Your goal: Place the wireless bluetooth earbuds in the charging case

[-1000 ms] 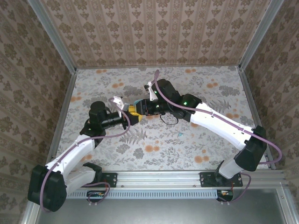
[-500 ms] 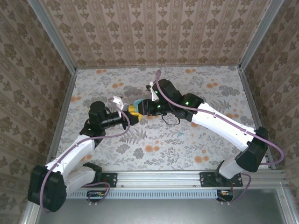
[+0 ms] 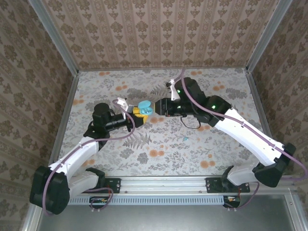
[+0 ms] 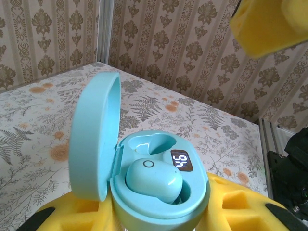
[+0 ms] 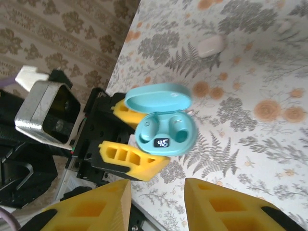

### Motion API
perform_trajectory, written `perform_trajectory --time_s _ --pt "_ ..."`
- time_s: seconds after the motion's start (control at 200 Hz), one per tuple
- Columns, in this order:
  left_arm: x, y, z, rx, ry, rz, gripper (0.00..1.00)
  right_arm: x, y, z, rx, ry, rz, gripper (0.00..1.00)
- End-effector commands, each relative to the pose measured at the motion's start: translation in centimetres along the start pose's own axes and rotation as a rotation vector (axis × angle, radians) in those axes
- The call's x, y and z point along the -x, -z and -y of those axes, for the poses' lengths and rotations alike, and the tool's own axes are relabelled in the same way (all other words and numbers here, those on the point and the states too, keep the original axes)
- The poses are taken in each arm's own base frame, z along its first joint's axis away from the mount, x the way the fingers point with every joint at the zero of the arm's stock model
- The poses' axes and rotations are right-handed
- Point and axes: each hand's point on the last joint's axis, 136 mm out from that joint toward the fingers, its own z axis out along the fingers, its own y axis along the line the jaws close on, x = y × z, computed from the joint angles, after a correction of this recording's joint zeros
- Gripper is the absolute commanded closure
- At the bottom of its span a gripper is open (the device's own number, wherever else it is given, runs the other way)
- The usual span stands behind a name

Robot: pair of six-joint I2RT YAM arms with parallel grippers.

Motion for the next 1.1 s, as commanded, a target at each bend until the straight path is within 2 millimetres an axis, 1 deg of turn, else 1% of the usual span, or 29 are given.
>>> perform_trajectory --time_s 0.0,0.075,0.17,0.23,0.31,0.39,0.475,0.575,0.62,0.635,0.69,0.835,0.92,0.995,1.095 --pt "2.1 0.2 0.2 -0.012 -0.036 0.047 0.92 -0.7 1.4 4.1 -0.136 -0.055 -0.012 0.65" --pt "2.0 0.3 0.1 -0.007 -0.029 0.044 0.92 -1.7 1.7 7.4 -0.243 -0.112 -0.040 0.64" --pt "1.8 0.4 -0.1 0.001 -0.023 0.041 0.92 -3.8 1.7 11.6 -0.384 -0.177 -0.106 0.64" --pt "1.7 0.4 -0.2 0.008 -0.020 0.039 0.92 -5.4 1.3 13.6 -0.448 -0.211 -0.147 0.64" --pt "1.6 0.4 -0.3 0.011 -0.018 0.031 0.92 -7.4 0.4 15.5 -0.493 -0.249 -0.187 0.64" --pt "1.6 0.4 -0.3 0.012 -0.016 0.028 0.92 -9.0 -0.5 16.9 -0.526 -0.296 -0.222 0.64" --pt "1.7 0.4 -0.3 0.010 -0.020 0.024 0.92 -10.5 -1.6 17.9 -0.532 -0.351 -0.254 0.64" --pt "1.6 0.4 -0.2 0.010 -0.022 0.020 0.92 -12.0 -3.1 19.1 -0.534 -0.400 -0.279 0.65" --pt "1.5 0.4 -0.3 0.011 -0.022 0.018 0.92 -12.3 -3.5 19.6 -0.537 -0.411 -0.284 0.65" --pt "1.5 0.4 -0.2 0.011 -0.021 0.018 0.92 -12.8 -4.0 20.1 -0.554 -0.416 -0.305 0.65" --pt "1.4 0.4 -0.2 0.011 -0.021 0.017 0.92 -13.4 -4.7 20.8 -0.577 -0.421 -0.331 0.65" --pt "1.2 0.6 -0.1 0.019 -0.023 0.016 0.92 -14.3 -5.8 22.5 -0.641 -0.364 -0.399 0.65" --pt "1.0 0.8 -0.1 0.025 -0.024 0.014 0.92 -14.4 -6.4 23.4 -0.662 -0.296 -0.434 0.65" --pt "0.9 0.9 0.0 0.028 -0.026 0.012 0.92 -14.4 -7.0 24.4 -0.680 -0.253 -0.473 0.68" --pt "0.8 1.0 0.1 0.028 -0.025 0.009 0.92 -14.1 -7.4 26.4 -0.727 -0.236 -0.513 0.74"
